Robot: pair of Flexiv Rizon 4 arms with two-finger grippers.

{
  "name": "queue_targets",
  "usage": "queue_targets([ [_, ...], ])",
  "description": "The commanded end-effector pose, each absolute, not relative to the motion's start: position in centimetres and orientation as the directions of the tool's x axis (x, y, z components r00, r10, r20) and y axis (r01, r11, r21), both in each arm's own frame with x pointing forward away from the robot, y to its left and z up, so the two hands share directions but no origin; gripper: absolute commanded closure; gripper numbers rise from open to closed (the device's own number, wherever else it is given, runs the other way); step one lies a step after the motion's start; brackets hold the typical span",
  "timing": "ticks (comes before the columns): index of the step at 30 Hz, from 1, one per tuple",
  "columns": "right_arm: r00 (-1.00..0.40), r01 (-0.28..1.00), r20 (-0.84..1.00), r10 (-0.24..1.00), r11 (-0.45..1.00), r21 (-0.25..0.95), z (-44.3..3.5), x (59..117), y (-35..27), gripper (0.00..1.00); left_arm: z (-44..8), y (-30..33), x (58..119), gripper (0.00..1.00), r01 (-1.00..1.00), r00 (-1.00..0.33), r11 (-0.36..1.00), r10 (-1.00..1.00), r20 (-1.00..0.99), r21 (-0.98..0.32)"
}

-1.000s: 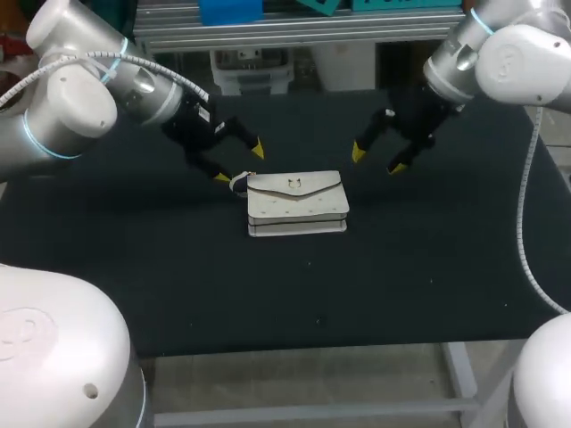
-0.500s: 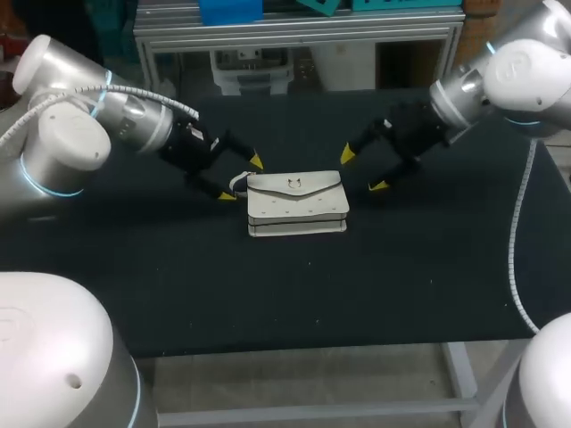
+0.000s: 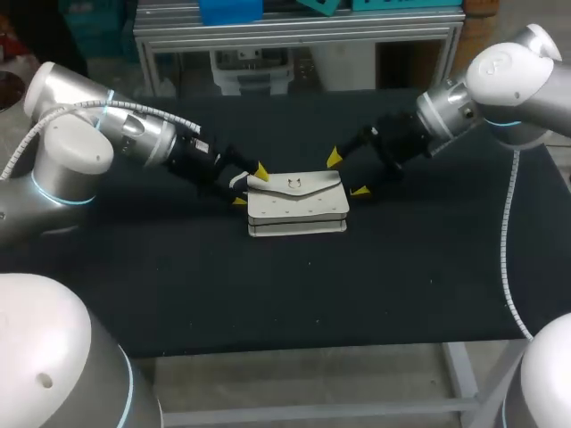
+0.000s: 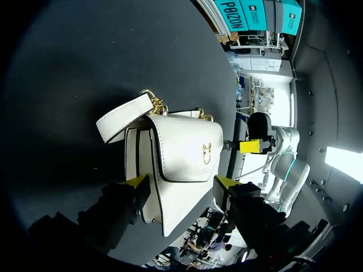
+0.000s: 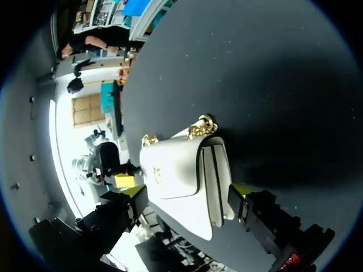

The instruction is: Pick up the bag, open it, inspect its contents, close it, and place it on the opposite side

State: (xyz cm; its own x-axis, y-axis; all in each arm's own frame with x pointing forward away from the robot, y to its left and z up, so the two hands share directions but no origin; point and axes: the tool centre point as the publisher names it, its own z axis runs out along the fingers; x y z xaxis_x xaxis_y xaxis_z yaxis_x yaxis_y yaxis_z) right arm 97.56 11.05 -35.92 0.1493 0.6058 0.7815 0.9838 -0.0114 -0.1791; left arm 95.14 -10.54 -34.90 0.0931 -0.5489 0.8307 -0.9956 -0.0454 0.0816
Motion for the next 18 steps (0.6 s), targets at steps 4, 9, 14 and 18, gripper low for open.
queue_targets([
  [4, 0.160, 0.984, 0.790, 0.592, -0.032, -0.175, -36.7, 98.2, 11.7, 0.45, -35.8, -10.9, 96.2, 0.24, -0.996, 0.088, -0.021, -0.535, 0.840, 0.091],
  [9, 0.163, 0.985, 0.801, 0.576, -0.042, -0.170, -37.0, 98.7, 12.2, 0.64, -36.2, -10.8, 96.5, 0.30, -0.994, 0.100, -0.024, -0.519, 0.849, 0.103],
  [14, 0.161, 0.982, 0.797, 0.583, -0.014, -0.188, -37.8, 98.5, 13.3, 0.58, -36.4, -10.9, 96.7, 0.54, -0.993, 0.109, -0.023, -0.510, 0.853, 0.113],
  [18, 0.170, 0.981, 0.800, 0.575, -0.020, -0.194, -38.3, 98.4, 13.3, 0.56, -36.6, -11.0, 96.7, 0.64, -0.993, 0.107, -0.016, -0.510, 0.854, 0.115],
])
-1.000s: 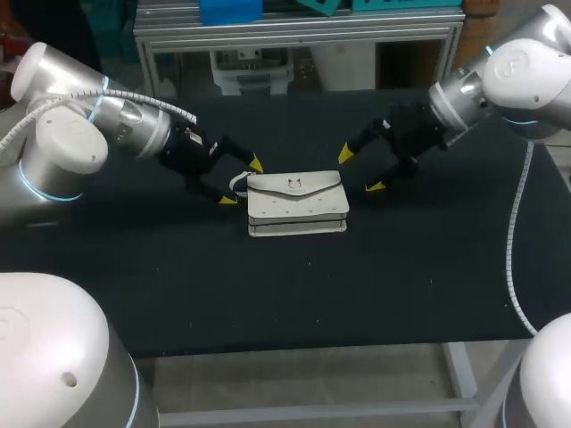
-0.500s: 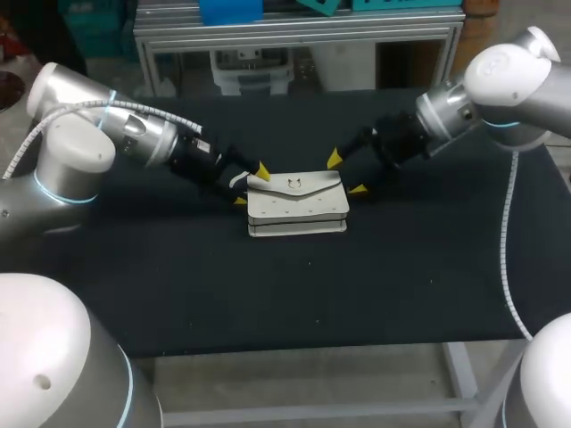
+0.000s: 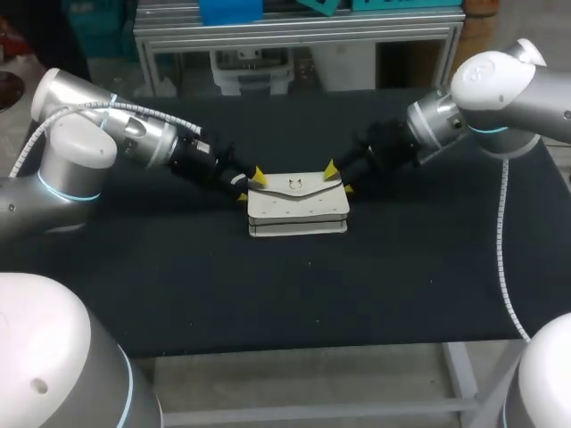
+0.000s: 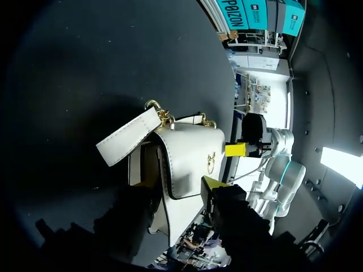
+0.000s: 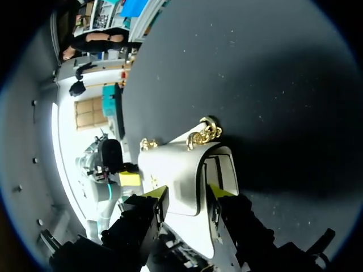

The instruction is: Pick up the bag, open it, inspect its contents, close it, and place it on the opposite side

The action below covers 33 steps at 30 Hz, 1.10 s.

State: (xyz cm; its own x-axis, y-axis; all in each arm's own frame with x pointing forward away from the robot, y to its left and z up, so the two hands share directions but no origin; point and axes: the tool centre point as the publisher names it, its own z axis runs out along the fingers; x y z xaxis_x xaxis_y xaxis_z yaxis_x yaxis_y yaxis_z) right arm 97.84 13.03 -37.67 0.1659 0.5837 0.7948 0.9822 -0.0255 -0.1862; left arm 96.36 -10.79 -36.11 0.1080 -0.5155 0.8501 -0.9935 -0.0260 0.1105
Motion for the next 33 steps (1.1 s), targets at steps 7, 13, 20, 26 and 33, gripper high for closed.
queue_targets([
  [7, 0.141, 0.986, 0.811, 0.568, -0.009, -0.165, -38.3, 98.4, 13.6, 1.00, -36.9, -11.3, 96.5, 1.00, -0.993, 0.096, 0.008, -0.509, 0.855, 0.116],
  [13, 0.134, 0.987, 0.819, 0.558, -0.003, -0.159, -38.7, 98.2, 13.2, 1.00, -37.2, -11.3, 96.2, 1.00, -0.992, 0.089, 0.029, -0.523, 0.848, 0.121],
  [20, 0.121, 0.991, 0.819, 0.560, -0.017, -0.135, -38.0, 97.5, 12.7, 0.29, -36.3, -11.3, 95.6, 0.21, -0.994, 0.077, 0.025, -0.518, 0.852, 0.104],
  [26, 0.101, 0.994, 0.818, 0.566, -0.016, -0.112, -37.5, 97.0, 12.9, 0.56, -36.2, -11.9, 95.4, 0.64, -0.996, 0.063, 0.025, -0.529, 0.846, 0.090],
  [33, 0.085, 0.994, 0.808, 0.584, 0.002, -0.105, -38.4, 97.1, 13.3, 1.00, -37.0, -12.3, 95.6, 1.00, -0.994, 0.086, 0.012, -0.543, 0.836, 0.109],
])
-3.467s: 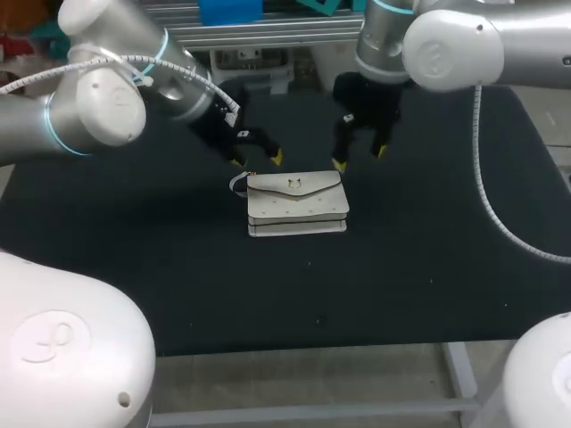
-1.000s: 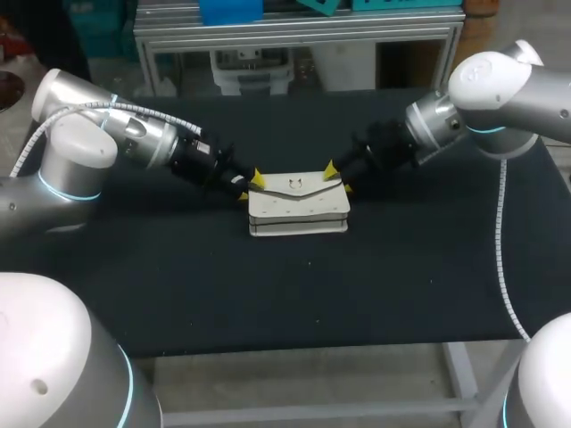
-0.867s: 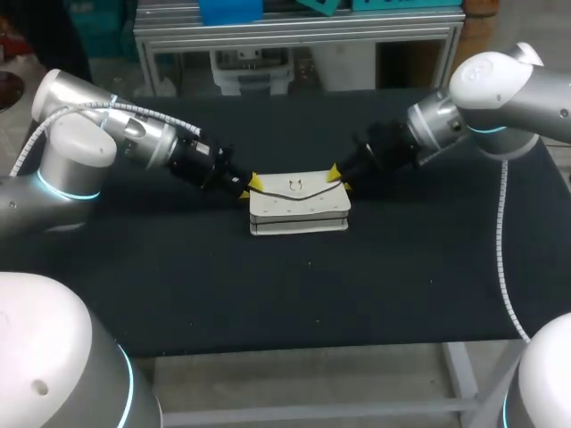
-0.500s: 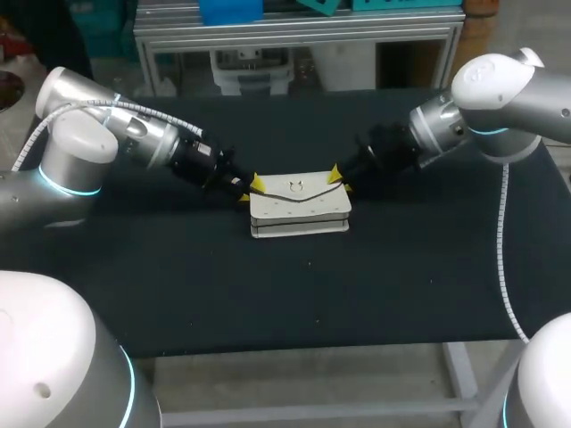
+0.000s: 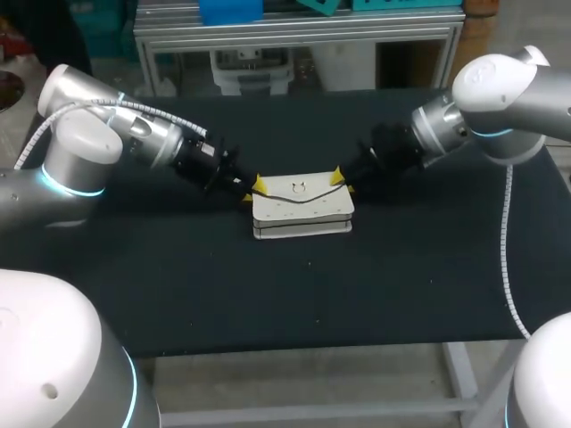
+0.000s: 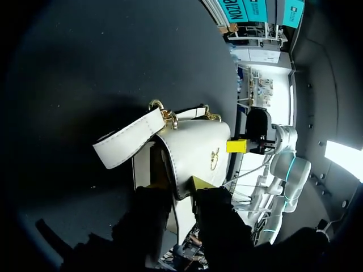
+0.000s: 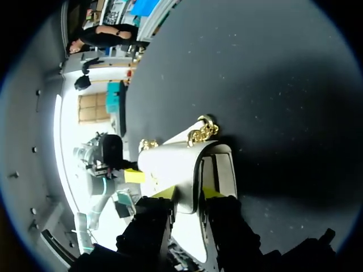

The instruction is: Pick up the bag, open it, inspect its contents, close it, and place it on the opposite side

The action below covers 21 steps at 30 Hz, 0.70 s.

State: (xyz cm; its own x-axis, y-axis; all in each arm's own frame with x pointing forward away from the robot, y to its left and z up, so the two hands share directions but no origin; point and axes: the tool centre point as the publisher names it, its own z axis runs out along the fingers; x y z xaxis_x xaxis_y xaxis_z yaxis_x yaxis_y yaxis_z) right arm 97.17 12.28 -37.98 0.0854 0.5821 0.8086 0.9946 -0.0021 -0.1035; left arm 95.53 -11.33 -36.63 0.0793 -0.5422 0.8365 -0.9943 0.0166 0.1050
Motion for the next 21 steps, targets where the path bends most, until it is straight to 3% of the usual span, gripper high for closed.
queue_targets([
  [1, 0.086, 0.994, 0.805, 0.586, 0.005, -0.110, -38.6, 97.2, 13.2, 1.00, -37.1, -12.2, 95.7, 1.00, -0.994, 0.087, 0.012, -0.544, 0.835, 0.111],
  [6, 0.098, 0.991, 0.802, 0.590, 0.020, -0.136, -39.1, 97.2, 12.9, 1.00, -37.0, -12.1, 95.6, 1.00, -0.993, 0.094, 0.005, -0.566, 0.819, 0.117],
  [7, 0.099, 0.990, 0.802, 0.589, 0.019, -0.136, -39.1, 97.2, 12.7, 1.00, -36.9, -12.0, 95.4, 0.66, -0.994, 0.093, 0.001, -0.569, 0.817, 0.114],
  [8, 0.097, 0.990, 0.798, 0.594, 0.023, -0.138, -38.9, 97.1, 12.6, 0.75, -36.6, -12.0, 95.3, 0.16, -0.994, 0.090, -0.002, -0.570, 0.817, 0.109],
  [9, 0.094, 0.991, 0.797, 0.597, 0.017, -0.129, -38.7, 97.1, 12.3, 0.36, -36.4, -11.9, 95.2, 0.00, -0.995, 0.086, -0.007, -0.573, 0.815, 0.100],
  [10, 0.091, 0.993, 0.797, 0.597, 0.011, -0.121, -38.5, 97.0, 12.1, 0.00, -36.2, -11.7, 95.1, 0.00, -0.995, 0.083, -0.007, -0.573, 0.816, 0.096],
  [21, 0.087, 0.994, 0.812, 0.578, -0.003, -0.105, -38.6, 96.5, 11.9, 0.00, -37.0, -12.3, 94.8, 0.00, -0.993, 0.097, -0.005, -0.566, 0.818, 0.115],
])
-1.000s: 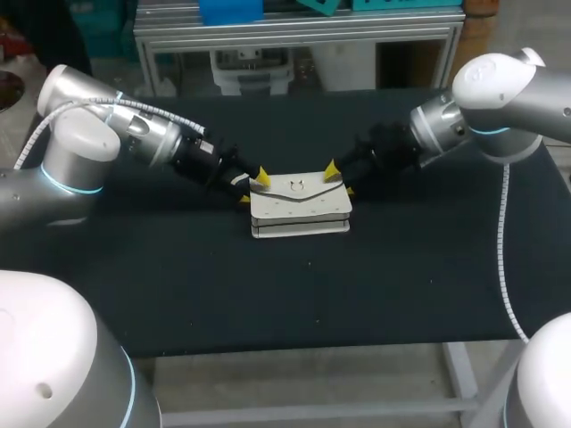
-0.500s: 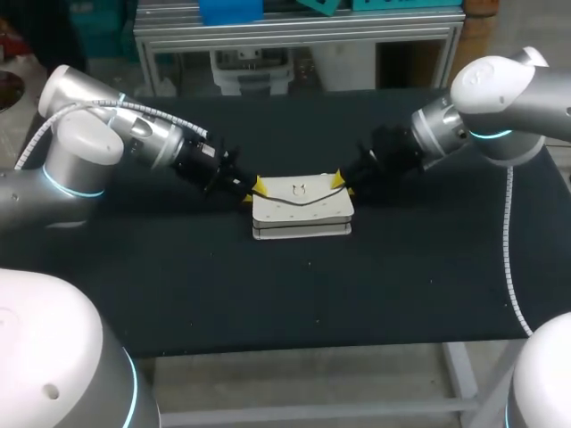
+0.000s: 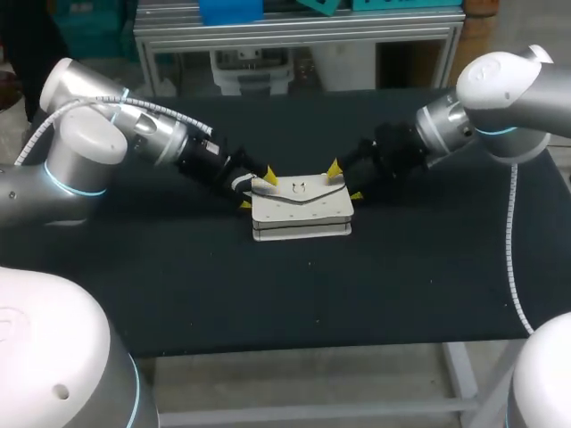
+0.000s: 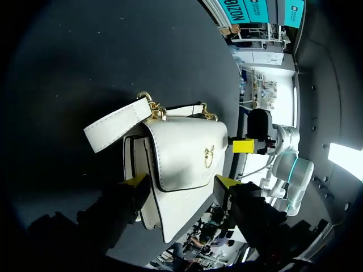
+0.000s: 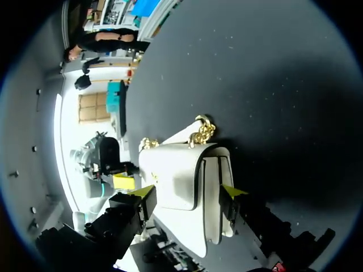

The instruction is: Pick up the bag, open it, inspect its contents, close it, and place it on the opposite side

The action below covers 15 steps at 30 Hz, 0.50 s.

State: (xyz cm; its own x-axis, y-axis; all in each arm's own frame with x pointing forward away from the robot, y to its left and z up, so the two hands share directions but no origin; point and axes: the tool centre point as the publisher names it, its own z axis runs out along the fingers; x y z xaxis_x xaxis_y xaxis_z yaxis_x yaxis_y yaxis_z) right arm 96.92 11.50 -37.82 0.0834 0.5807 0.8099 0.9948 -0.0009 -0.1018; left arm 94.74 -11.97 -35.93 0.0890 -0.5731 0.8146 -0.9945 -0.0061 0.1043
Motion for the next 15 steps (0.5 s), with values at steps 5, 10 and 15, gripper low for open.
queue_targets([
  [5, 0.097, 0.992, 0.816, 0.569, 0.012, -0.127, -39.5, 96.3, 12.4, 0.00, -37.6, -12.3, 94.8, 0.00, -0.990, 0.120, -0.011, -0.555, 0.823, 0.138],
  [10, 0.069, 0.997, 0.823, 0.563, -0.001, -0.083, -37.8, 95.9, 11.5, 0.00, -35.8, -12.0, 94.2, 0.00, -0.995, 0.088, -0.019, -0.556, 0.827, 0.093],
  [15, 0.034, 0.999, 0.821, 0.569, -0.003, -0.039, -35.6, 95.3, 10.1, 0.00, -33.9, -12.2, 93.7, 0.00, -0.999, 0.051, -0.018, -0.575, 0.817, 0.050],
])
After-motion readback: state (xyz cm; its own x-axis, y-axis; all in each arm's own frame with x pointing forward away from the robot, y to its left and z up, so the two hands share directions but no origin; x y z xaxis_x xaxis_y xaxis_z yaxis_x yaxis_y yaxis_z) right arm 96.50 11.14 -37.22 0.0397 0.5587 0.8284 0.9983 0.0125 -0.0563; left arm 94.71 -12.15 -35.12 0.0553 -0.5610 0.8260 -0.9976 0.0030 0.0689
